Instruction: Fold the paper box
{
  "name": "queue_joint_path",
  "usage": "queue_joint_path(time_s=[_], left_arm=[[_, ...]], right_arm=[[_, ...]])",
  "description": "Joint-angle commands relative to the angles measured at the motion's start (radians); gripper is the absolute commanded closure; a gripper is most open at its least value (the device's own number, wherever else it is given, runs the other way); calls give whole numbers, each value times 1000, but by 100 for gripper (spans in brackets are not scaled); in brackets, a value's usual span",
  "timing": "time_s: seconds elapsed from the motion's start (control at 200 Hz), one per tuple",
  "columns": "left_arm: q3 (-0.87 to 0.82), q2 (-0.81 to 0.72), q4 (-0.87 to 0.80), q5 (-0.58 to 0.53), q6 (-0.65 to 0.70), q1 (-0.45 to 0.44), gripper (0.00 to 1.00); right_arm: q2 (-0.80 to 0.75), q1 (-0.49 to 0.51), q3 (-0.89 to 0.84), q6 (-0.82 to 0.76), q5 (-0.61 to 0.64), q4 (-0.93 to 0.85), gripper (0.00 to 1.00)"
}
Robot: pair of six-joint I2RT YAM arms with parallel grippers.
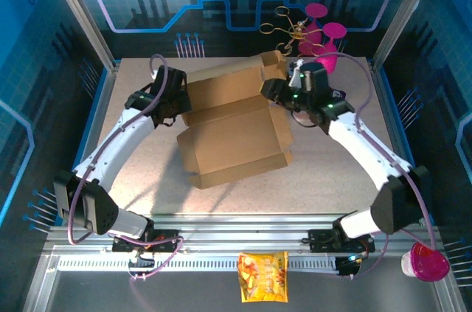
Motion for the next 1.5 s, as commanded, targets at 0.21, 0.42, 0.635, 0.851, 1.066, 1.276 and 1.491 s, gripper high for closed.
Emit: queue_joint_path(time_s=[0.21,0.42,0.635,0.851,1.066,1.276,1.491], left_arm=[[38,-40,32,186,131,78,100],[78,-25,25,360,227,122,100],[82,-17,13,419,255,139,100],[82,-6,13,426,250,141,100],[95,10,14,433,248,141,100],[105,21,13,438,240,141,100],[115,24,2,446,242,140,100]], right_arm=[[-159,-261,-16,-174,-353,81,44],[-99,-339,-22,-270,-425,115,55],[-35,-336,-8,-496,-602,108,50],[-35,-309,-20,-508,-658,145,47],[-28,-283,-23,-522,-657,130,48],[-23,-247,29,-577,-604,58,46],[-7,-234,73,-614,-543,17,43]])
